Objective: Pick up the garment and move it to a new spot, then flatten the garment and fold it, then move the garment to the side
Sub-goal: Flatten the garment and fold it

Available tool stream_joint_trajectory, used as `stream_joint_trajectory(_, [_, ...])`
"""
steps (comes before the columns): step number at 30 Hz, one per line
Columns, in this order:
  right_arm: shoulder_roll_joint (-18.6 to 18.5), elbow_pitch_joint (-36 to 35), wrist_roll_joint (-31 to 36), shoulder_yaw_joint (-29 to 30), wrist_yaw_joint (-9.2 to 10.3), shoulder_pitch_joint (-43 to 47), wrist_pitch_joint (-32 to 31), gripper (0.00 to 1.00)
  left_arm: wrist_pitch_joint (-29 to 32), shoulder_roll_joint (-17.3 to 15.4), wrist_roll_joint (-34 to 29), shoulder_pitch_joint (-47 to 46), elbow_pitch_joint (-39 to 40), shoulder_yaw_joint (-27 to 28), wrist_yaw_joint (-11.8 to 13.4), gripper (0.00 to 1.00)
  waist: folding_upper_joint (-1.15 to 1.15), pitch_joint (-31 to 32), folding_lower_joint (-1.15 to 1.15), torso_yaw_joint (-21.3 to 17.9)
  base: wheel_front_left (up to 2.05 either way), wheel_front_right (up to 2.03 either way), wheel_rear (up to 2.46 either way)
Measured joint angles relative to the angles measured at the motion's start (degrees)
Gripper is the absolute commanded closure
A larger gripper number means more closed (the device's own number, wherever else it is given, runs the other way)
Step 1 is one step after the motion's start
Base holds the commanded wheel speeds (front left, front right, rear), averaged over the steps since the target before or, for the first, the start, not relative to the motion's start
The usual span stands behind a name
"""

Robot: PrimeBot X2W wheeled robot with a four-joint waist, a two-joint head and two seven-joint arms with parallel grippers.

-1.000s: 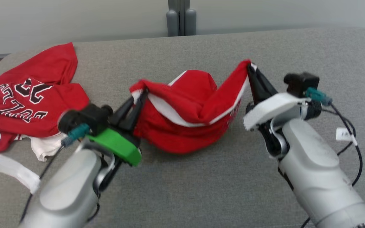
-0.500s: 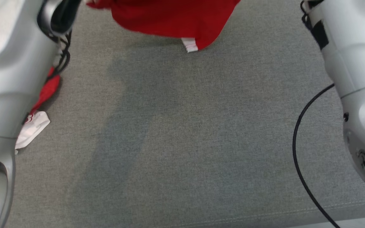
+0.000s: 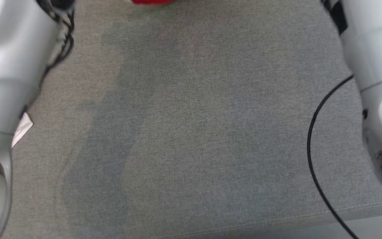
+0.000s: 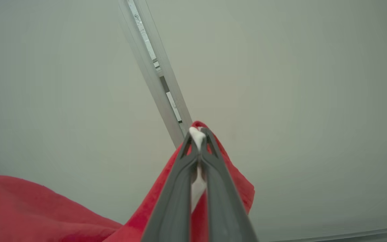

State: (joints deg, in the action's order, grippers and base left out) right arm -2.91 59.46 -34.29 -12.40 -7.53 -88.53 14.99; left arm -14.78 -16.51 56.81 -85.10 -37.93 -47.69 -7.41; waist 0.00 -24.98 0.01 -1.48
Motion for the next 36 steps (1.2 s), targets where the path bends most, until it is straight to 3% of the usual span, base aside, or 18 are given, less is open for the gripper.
stream_joint_trajectory(9, [-1.4, -6.6, -3.1, -3.2, 0.00, 20.6, 0.1, 1.00, -0.3, -0.8, -3.0, 22.9, 9.3, 7.6, 0.0, 1.00, 0.00, 3.0, 0.00, 0.1, 0.00, 0.00, 0.00])
stream_joint_trajectory(16, [-3.9, -13.0, -7.9, -6.8, 0.00, 38.6, 0.1, 1.00, -0.4, 2.4, -10.7, 46.1, 16.9, 16.8, 0.0, 1.00, 0.00, 7.3, -0.01, 0.6, 0.00, 0.00, 0.00])
stream_joint_trajectory(21, [-6.3, -17.2, -11.0, -8.4, 0.00, 50.1, 0.1, 1.00, -0.4, 4.4, -15.5, 60.3, 20.8, 19.9, 0.0, 1.00, 0.00, 10.8, -0.01, 1.0, 0.00, 0.00, 0.00])
stream_joint_trajectory(28, [-8.9, -22.5, -14.4, -7.8, 0.00, 63.2, -0.4, 1.00, -0.4, 4.8, -17.8, 73.8, 23.0, 16.4, 0.0, 1.00, 0.00, 15.9, -0.01, 1.4, 0.00, 0.00, 0.00])
stream_joint_trajectory(36, [-10.3, -29.3, -14.9, -3.6, 0.00, 77.5, -2.8, 1.00, -0.4, 4.5, -20.0, 82.6, 22.7, 12.8, 0.0, 1.00, 0.00, 20.9, -0.01, 2.1, 0.00, 0.00, 0.00])
